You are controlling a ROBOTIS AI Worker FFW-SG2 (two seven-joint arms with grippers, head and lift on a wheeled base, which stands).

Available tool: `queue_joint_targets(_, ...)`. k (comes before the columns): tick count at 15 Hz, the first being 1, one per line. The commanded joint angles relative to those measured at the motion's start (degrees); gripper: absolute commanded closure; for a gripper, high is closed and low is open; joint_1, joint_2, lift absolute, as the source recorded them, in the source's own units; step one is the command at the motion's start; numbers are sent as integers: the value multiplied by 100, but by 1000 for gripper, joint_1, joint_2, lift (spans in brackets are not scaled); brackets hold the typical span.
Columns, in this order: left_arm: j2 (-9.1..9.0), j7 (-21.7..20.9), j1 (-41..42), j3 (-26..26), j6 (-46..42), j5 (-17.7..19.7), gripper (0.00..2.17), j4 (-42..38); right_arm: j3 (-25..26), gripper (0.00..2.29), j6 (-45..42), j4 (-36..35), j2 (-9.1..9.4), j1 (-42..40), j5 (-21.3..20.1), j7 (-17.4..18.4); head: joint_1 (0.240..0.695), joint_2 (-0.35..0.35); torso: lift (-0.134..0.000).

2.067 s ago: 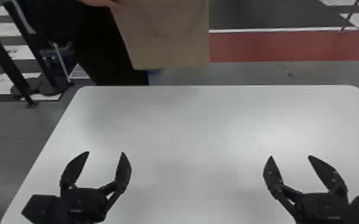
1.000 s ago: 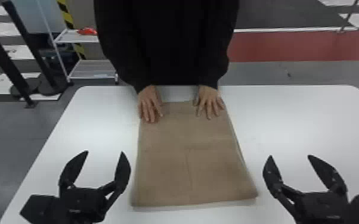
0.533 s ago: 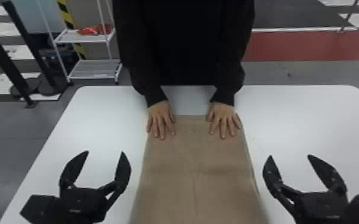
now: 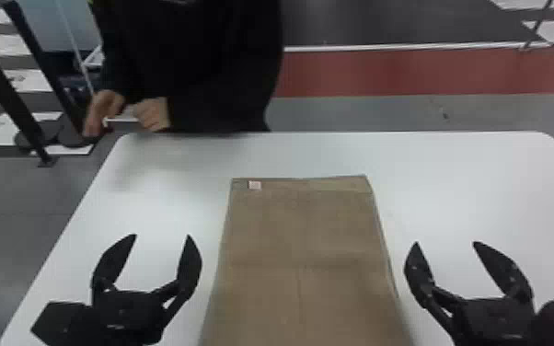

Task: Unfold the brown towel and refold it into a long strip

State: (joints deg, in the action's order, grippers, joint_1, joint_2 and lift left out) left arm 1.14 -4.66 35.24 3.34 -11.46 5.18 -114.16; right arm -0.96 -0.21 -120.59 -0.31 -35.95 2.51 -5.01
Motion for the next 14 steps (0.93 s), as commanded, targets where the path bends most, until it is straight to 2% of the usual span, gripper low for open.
queue_joint_targets(1, 0, 0, 0, 0, 0, 0, 83, 8, 0, 93, 0, 1, 5, 0, -5, 0, 695, 67, -123)
queue_joint_targets(10, 0, -9, -9, 0, -18, 0, 83, 52, 53, 93, 0, 229, 5, 185, -5, 0, 695, 67, -123)
queue_joint_targets(14, 27, -18, -26, 18, -18, 0, 83, 87, 246, 93, 773, 660, -4, 932, 13, -114, 695, 56, -123)
